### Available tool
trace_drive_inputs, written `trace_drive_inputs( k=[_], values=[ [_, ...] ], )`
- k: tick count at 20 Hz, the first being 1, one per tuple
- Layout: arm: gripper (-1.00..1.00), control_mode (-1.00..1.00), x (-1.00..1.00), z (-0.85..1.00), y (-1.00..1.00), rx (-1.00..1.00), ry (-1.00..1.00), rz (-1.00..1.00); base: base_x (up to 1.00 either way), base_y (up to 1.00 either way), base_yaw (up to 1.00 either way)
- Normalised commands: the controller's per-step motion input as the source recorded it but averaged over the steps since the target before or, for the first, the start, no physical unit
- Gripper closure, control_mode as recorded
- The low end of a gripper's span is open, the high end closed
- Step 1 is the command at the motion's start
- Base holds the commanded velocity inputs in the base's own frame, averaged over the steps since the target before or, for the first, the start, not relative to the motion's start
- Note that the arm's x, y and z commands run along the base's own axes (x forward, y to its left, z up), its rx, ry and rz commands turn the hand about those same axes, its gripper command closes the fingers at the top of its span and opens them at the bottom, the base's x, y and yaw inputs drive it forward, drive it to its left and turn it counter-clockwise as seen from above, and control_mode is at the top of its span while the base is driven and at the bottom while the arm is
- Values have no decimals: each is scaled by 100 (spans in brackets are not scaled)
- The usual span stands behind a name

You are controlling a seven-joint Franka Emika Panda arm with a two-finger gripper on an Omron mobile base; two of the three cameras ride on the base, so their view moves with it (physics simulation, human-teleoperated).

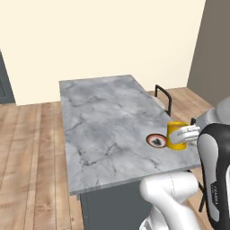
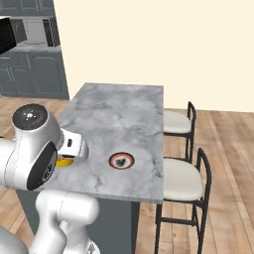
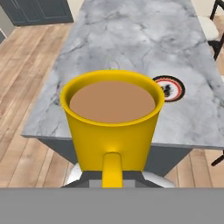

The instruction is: Pick the cup of tea, navigate to the dining table, and place it on the saucer.

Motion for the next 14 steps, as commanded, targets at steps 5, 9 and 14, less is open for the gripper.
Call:
trace_drive_inputs(
  k=[5,9,14],
  values=[
    [100,-100,41,-21,-83,5,2,29,0,0,0],
    [100,-100,46,-9,-86,14,-3,40,0,0,0],
    [100,-100,87,-40,-15,1,6,23,0,0,0]
  ],
)
